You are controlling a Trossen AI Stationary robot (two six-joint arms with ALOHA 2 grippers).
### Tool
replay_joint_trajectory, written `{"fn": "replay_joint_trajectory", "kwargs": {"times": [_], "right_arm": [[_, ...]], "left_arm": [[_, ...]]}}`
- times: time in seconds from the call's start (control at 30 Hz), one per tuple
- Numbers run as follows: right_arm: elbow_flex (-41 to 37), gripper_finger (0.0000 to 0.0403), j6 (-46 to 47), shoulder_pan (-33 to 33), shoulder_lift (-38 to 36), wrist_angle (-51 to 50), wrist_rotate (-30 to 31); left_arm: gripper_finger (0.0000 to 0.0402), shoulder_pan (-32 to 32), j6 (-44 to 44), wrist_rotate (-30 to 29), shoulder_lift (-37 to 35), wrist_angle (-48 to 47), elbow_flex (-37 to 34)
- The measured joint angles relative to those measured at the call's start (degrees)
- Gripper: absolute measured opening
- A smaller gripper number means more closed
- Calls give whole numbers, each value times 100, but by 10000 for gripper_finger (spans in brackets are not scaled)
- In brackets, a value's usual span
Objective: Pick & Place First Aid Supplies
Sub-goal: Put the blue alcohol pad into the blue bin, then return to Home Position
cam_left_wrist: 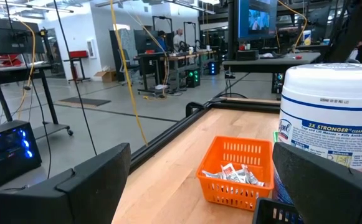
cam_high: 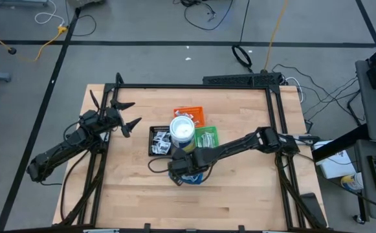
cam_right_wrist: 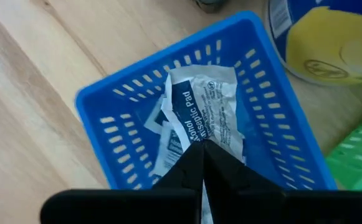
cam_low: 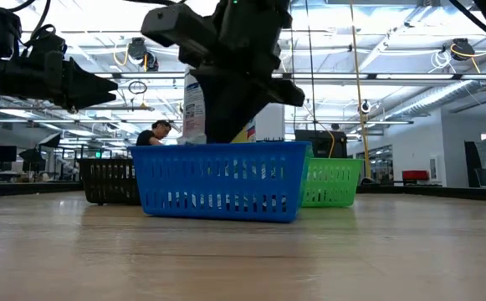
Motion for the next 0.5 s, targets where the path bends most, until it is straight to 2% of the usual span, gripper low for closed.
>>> {"fn": "replay_joint_trajectory", "kwargs": {"times": [0.1, 0.2, 0.33, 0.5], "right_arm": [[-129, 4, -114, -5, 0, 145, -132], [-319, 36, -156, -13, -62, 213, -567], [-639, 113, -373, 0, -294, 514, -544], [-1330, 210, -1172, -12, -887, 1265, -245]], "left_arm": [[397, 0, 0, 0, 0, -1, 2], [397, 0, 0, 0, 0, 0, 0], [397, 0, 0, 0, 0, -2, 0], [397, 0, 0, 0, 0, 0, 2]]}}
